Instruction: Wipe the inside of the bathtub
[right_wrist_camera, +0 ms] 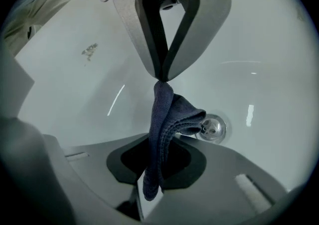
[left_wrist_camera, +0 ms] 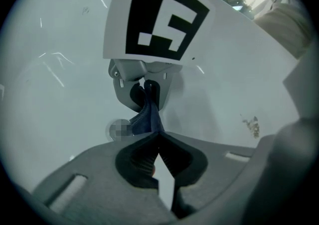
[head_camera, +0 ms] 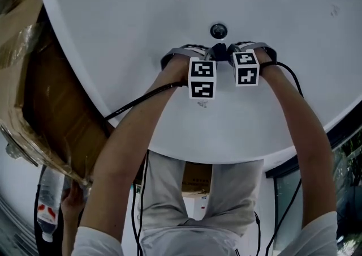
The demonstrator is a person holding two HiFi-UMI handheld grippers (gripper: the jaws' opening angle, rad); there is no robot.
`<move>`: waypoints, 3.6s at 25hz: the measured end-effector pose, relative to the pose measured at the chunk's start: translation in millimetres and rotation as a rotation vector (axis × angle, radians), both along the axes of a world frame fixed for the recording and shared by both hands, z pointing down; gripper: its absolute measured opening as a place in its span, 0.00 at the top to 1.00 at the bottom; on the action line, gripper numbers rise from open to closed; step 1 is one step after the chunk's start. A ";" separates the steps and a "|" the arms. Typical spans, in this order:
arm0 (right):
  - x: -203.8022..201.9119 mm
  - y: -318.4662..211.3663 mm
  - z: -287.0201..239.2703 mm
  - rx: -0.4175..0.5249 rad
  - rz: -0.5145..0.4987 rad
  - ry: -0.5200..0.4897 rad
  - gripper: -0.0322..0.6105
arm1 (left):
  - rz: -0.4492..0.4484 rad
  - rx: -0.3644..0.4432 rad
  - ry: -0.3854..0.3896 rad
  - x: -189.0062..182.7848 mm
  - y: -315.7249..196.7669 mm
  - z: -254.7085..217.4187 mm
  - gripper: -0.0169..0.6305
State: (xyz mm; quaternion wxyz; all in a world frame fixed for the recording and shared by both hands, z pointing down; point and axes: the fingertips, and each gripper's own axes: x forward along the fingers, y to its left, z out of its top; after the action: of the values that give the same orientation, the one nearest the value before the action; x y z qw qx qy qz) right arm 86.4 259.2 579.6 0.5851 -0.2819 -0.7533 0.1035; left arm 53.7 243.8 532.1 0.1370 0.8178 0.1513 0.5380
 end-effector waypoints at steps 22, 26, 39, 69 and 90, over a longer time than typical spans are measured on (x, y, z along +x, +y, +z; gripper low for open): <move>-0.8 13.1 44.6 -0.009 0.146 0.104 0.85 | 0.011 -0.020 -0.035 -5.3 15.4 26.6 0.97; -3.8 26.1 34.3 -0.051 0.125 0.095 0.86 | 0.020 -0.016 -0.038 -5.8 15.7 24.0 0.97; -6.6 46.2 -0.4 -0.147 0.070 0.080 0.86 | 0.025 -0.019 -0.024 0.1 24.0 2.9 0.97; -7.1 90.8 -91.3 -0.229 -0.017 0.010 0.86 | -0.003 -0.022 0.011 2.3 27.5 -42.8 0.97; -7.2 118.9 -157.4 -0.263 -0.041 -0.005 0.86 | 0.047 -0.019 0.032 2.2 45.8 -83.2 0.97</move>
State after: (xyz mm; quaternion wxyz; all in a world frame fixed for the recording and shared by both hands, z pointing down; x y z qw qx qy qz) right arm 79.2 378.0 422.3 0.5430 -0.3719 -0.7288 0.1888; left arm 55.9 289.5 448.9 0.1298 0.8212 0.1780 0.5264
